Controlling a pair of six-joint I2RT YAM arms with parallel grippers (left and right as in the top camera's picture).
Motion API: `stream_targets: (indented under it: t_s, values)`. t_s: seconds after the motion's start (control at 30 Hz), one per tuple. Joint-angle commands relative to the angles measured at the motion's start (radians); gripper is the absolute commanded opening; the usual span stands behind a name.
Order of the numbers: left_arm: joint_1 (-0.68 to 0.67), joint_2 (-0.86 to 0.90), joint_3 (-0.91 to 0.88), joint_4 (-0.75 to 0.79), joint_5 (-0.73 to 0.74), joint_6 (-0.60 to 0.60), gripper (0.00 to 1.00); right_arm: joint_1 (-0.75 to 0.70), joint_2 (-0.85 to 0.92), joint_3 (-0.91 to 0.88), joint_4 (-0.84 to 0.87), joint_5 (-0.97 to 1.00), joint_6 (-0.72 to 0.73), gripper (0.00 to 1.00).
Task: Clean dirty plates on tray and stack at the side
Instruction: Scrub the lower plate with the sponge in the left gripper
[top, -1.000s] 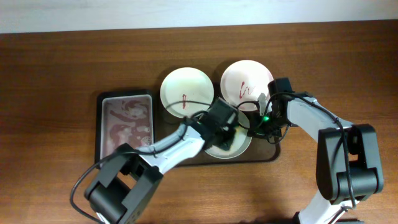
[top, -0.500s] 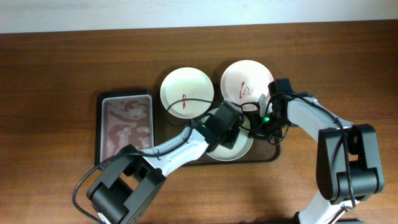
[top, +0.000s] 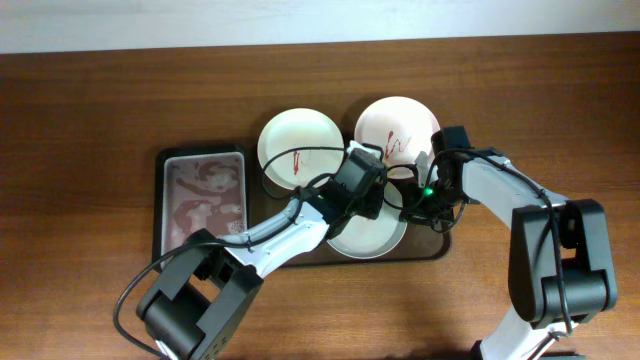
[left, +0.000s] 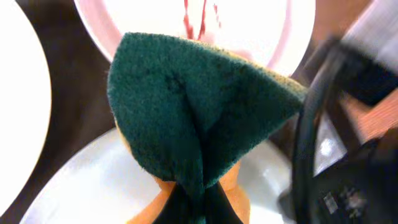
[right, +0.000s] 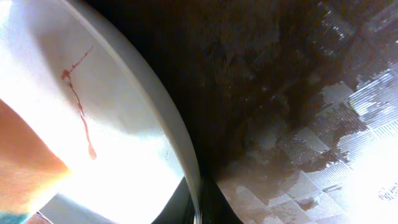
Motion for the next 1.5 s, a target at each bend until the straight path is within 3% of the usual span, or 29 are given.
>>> stream_targets:
  t_s: [0.0,0.27,0.57,0.73,0.87,1.13,1.47]
  values:
    - [0.002,0.027,0.009,0.038,0.006,-0.153,0.0,-0.003,0.016,-0.003,-0.001,0.021,-0.003,0.08]
    - [0.002,0.129,0.009,0.036,0.08,-0.185,0.0,-0.003,0.016,-0.003,-0.004,0.021,-0.003,0.08]
    - [0.002,0.066,0.009,-0.3,0.095,-0.185,0.0,-0.003,0.016,-0.003,-0.004,0.021,-0.003,0.08]
    - [0.012,-0.015,0.009,-0.395,0.208,-0.185,0.0,-0.003,0.016,-0.003,-0.008,0.021,-0.003,0.08]
    - [0.035,-0.063,0.009,-0.343,0.181,-0.176,0.0,-0.003,0.016,-0.003,-0.01,0.021,-0.003,0.08]
    - [0.04,-0.068,0.009,-0.082,0.02,-0.178,0.0,-0.003,0.016,-0.003,-0.011,0.021,-0.003,0.08]
    - [0.0,0.047,0.009,0.013,0.03,-0.204,0.0,-0.003,0.016,-0.003,-0.011,0.021,-0.003,0.08]
